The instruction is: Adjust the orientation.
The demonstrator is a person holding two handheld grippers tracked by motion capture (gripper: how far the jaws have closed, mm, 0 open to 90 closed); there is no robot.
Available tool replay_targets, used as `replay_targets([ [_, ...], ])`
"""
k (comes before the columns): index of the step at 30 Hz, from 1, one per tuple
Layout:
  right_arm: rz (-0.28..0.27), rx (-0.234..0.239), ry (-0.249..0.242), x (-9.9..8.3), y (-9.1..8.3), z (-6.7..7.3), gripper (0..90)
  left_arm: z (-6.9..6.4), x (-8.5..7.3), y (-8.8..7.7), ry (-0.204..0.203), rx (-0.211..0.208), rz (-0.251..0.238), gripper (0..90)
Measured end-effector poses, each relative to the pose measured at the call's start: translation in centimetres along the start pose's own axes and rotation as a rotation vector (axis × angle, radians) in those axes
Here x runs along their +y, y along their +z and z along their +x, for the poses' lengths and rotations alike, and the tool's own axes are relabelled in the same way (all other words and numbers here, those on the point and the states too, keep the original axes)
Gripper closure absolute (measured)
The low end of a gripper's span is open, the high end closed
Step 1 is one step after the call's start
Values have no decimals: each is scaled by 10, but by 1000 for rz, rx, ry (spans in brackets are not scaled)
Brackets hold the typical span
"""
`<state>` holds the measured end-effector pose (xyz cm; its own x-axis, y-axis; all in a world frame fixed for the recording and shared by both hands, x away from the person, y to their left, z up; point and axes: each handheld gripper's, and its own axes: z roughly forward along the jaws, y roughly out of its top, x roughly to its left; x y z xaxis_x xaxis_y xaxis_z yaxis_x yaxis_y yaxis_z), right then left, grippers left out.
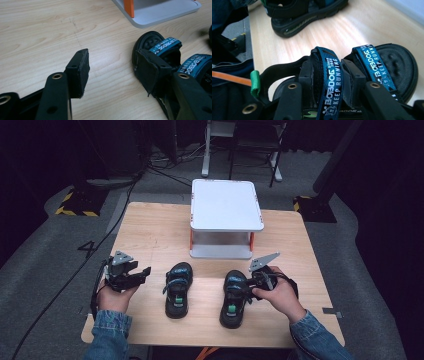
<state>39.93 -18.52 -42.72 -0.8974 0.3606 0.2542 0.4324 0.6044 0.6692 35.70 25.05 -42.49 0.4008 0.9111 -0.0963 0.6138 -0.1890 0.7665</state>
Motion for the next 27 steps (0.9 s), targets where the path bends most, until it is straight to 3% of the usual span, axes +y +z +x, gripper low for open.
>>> replay_targets([
  [5, -36, 9, -66, 23, 16, -5, 649, 5, -14, -16, -24, 28, -4, 441],
  [9, -47, 59, -116, 44, 39, -4, 649, 10, -24, -28, -57, 40, -21, 439],
  [14, -57, 90, -162, 56, 69, 1, 648, 15, -35, -36, -74, 56, -17, 438],
  [17, -78, 91, -158, 60, 76, 0, 648, 15, -39, -41, -77, 65, -22, 438],
  [22, -138, 44, -151, 59, 79, -5, 648, 16, -42, -44, -89, 70, -26, 438],
  [25, -139, 44, -133, 56, 83, -9, 648, 15, -41, -42, -84, 69, -20, 438],
  [27, -147, 68, -107, 53, 84, -11, 647, 14, -40, -39, -82, 62, -17, 438],
])
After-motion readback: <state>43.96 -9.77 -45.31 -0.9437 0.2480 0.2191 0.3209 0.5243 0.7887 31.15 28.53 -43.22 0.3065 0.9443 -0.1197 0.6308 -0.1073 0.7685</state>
